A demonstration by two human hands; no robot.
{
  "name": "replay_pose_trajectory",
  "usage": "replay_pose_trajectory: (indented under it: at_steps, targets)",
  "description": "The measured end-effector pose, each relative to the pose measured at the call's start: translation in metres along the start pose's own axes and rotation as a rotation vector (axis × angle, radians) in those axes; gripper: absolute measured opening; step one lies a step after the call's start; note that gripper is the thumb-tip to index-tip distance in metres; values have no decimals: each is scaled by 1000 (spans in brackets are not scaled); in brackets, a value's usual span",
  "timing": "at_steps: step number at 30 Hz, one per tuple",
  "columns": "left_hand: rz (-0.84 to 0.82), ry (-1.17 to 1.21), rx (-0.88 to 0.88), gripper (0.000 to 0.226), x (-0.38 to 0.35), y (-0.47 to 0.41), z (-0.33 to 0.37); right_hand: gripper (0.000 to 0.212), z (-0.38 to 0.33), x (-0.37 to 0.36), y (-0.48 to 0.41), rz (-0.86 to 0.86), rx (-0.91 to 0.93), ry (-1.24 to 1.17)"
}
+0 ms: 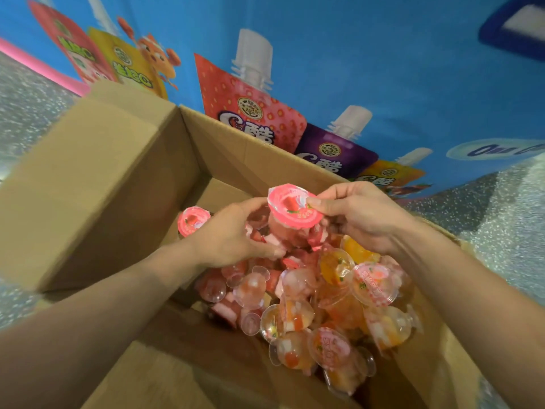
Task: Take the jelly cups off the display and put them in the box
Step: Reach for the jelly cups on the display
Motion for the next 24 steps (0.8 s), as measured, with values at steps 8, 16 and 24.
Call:
replay_pose_trajectory:
  at_steps: [8, 16, 24]
  targets:
    - [125, 192, -65, 57, -4, 3, 22, 10, -5, -7, 0, -74, 15, -6]
    - [123, 127, 30, 19, 0, 4, 2, 28, 25, 18, -36, 141, 83, 356]
    - [215, 158, 236, 25, 9, 13, -45, 24, 55, -14, -77, 176, 281, 1145]
Point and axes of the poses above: each hand's wrist, its own y-axis away from the middle knuckle, its own x-axis out of the back of the hand, z = x × y, the point moved 4 cm from there along -y, towards the middle knuckle, and after that the axes turned 4 degrees about -x, right-handed, at the moved point
